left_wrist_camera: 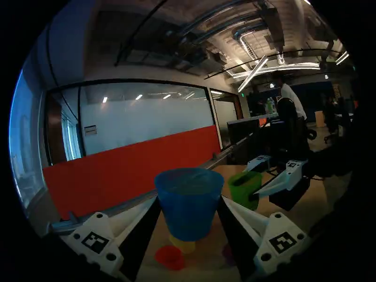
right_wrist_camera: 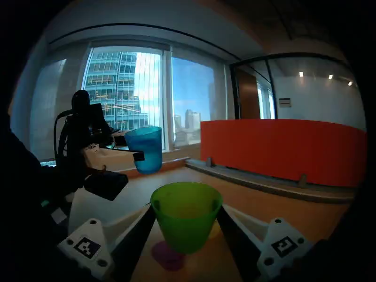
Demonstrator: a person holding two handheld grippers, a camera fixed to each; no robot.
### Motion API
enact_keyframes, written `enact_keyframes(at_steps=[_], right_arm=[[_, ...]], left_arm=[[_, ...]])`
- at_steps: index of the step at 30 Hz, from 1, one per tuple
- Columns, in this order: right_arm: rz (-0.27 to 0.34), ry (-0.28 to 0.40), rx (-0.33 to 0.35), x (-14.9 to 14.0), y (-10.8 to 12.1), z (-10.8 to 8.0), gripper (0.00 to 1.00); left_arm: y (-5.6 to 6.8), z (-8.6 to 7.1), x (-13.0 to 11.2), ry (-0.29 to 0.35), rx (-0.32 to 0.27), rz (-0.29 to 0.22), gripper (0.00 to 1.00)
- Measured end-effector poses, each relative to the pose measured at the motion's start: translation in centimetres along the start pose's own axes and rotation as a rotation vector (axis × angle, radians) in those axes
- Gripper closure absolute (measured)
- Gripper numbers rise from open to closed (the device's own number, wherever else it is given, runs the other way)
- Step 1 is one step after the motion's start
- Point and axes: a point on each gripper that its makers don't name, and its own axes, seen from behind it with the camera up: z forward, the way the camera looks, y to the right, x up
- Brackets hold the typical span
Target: Pour water
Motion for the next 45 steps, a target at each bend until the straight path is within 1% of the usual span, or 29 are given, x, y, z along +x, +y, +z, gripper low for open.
enact_keyframes(at_steps=[6, 17, 30, 36, 45], right_arm=[[-0.011, -0.003, 0.026, 0.0, -1.0, 0.5, 0.1], [-0.021, -0.003, 0.065, 0.1, -2.6, 1.3, 0.1], [-0.027, -0.008, 0.102, -0.2, -3.8, 2.2, 0.1], [-0.029, -0.01, 0.117, -0.4, -4.2, 2.6, 0.1], [-0.031, -0.013, 0.131, -0.5, -4.8, 3.1, 0.1]], left_arm=[[-0.3, 0.0, 1.3, 0.008, 0.012, 0.062, 0.19], [-0.6, 0.6, 2.9, 0.006, 0.036, 0.194, 0.19], [-1.2, 0.9, 3.3, -0.014, 0.064, 0.326, 0.19], [-0.9, 1.2, 4.0, -0.012, 0.061, 0.389, 0.19], [0.2, 1.4, 5.2, -0.001, 0.065, 0.526, 0.19]])
